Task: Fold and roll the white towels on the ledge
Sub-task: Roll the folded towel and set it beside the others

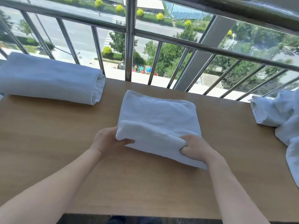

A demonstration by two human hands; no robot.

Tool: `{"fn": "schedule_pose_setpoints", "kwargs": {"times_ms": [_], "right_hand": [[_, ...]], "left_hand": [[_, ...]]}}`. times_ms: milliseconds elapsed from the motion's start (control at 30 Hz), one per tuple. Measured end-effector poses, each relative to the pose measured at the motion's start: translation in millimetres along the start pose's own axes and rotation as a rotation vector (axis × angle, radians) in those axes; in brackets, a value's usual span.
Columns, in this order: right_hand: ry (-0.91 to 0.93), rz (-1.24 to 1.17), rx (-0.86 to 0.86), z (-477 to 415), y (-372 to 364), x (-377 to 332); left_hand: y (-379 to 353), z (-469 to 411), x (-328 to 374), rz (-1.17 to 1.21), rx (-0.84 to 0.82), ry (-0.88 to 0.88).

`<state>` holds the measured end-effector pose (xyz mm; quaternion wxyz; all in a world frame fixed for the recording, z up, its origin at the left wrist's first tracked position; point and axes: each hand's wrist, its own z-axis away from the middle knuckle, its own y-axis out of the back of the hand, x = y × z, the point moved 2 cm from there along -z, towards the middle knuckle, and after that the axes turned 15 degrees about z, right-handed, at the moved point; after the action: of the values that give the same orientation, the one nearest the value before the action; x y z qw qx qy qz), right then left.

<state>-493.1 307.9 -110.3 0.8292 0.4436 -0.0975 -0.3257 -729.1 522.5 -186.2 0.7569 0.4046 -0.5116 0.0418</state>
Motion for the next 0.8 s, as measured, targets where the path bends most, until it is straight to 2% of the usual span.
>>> {"fn": "schedule_pose_setpoints", "kwargs": {"times_ms": [200, 433, 633, 800], "right_hand": [[-0.019, 0.093, 0.088, -28.0, 37.9, 8.5], [-0.052, 0.331, 0.315, -83.0, 83.5, -2.0], [-0.016, 0.518, 0.621, -132.0, 94.4, -19.8], [-0.086, 0.461, 0.630, -173.1, 76.9, -15.8]], "left_hand": [[-3.8, -29.8, 3.6, 0.077, 0.173, 0.068], [2.1, -68.3, 8.8, 0.035, 0.143, 0.276], [1.1, -86.6, 4.7, 0.126, 0.212, 0.408], [0.6, -108.8, 2.1, 0.115, 0.197, 0.534]]}}
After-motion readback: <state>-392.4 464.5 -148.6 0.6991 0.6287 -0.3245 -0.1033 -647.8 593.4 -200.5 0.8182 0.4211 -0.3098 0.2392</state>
